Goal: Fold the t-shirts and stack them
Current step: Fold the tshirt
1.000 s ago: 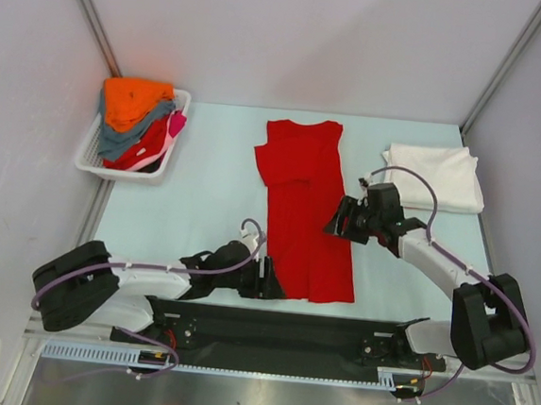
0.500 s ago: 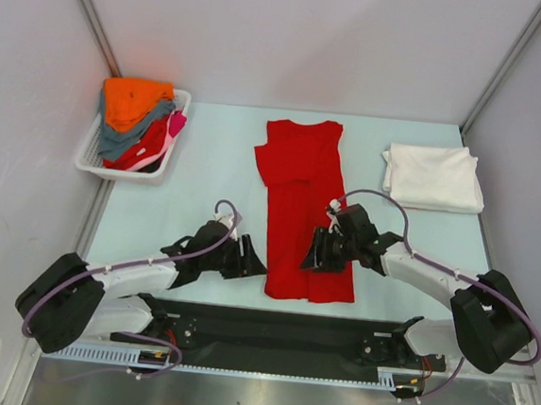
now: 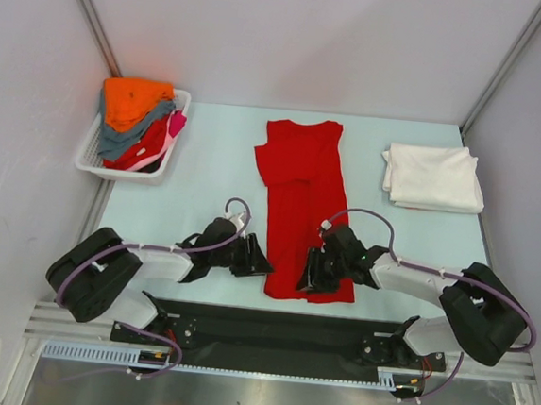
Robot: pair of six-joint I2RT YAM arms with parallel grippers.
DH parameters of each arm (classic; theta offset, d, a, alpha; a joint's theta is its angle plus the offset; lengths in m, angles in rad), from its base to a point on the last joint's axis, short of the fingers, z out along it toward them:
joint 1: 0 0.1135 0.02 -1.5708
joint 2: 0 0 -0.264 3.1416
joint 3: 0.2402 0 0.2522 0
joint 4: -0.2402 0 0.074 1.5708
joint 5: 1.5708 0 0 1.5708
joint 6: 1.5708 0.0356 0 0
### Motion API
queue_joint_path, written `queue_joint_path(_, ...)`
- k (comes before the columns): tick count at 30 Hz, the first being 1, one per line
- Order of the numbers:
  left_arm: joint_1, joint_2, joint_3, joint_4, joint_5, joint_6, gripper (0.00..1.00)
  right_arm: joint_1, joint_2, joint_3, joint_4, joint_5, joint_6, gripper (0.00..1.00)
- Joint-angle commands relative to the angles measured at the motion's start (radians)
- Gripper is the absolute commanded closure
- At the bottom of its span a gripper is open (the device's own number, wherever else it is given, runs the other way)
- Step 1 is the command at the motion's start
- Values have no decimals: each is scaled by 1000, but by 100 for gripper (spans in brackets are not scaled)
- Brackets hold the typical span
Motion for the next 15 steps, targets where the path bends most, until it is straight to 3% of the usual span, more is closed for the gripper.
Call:
queue_joint_path(1, 6, 42, -12, 36, -1, -4, 54, 31, 13, -15, 59, 23, 56, 57)
queue_joint_path(10, 6, 76, -18, 74, -24, -5, 71, 64, 42, -11, 102, 14, 91, 72)
queue_joint_path(15, 7, 57, -16, 48, -46, 4, 79, 64, -20, 6, 7, 43, 81, 95)
